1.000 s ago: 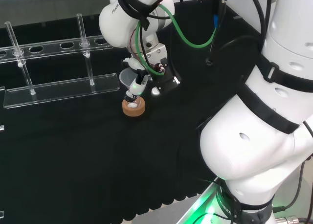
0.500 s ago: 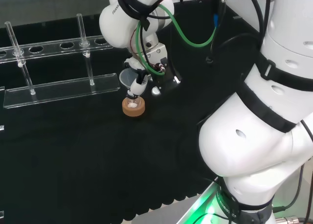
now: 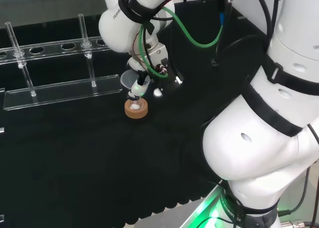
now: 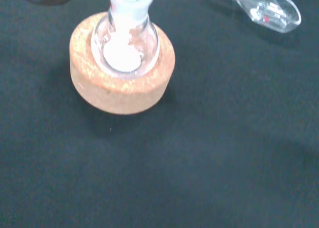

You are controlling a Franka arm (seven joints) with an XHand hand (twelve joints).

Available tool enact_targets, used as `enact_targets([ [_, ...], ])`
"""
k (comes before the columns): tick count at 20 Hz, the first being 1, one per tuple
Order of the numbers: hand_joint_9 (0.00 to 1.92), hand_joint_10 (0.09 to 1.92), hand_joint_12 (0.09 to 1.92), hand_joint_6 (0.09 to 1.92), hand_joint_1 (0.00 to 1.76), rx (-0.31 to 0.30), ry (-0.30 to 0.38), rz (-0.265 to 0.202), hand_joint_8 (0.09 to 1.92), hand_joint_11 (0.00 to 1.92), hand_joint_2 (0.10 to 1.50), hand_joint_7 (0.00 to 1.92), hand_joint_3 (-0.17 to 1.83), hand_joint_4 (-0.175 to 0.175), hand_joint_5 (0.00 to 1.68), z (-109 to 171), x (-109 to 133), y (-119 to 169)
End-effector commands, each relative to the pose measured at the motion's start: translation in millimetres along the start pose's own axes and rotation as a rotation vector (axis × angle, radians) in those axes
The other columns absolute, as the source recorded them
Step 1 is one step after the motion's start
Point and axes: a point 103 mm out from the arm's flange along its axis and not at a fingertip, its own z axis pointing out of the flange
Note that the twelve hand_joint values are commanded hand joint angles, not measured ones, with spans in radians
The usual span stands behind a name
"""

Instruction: Remove the funnel from the round-bottom flask.

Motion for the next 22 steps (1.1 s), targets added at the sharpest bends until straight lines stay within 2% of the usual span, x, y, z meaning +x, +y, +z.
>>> enact_targets([
  [1, 0.96, 0.56, 1.3, 0.09, 0.77, -0.038, -0.035, 0.018, 0.73, 0.54, 0.82, 0.54, 0.5, -0.072, 0.45, -24, -9, -8],
  [8, 0.96, 0.56, 1.29, 0.09, 0.76, -0.065, -0.048, 0.031, 0.73, 0.55, 0.82, 0.54, 0.5, -0.072, 0.45, -56, -12, -25],
  [14, 0.96, 0.55, 1.29, 0.09, 0.76, -0.083, -0.063, 0.042, 0.73, 0.54, 0.82, 0.53, 0.5, -0.071, 0.46, -95, -12, -40],
  [22, 0.94, 0.55, 1.29, 0.09, 0.75, -0.094, -0.041, 0.079, 0.73, 0.52, 0.82, 0.53, 0.5, -0.065, 0.48, -130, -28, -41],
])
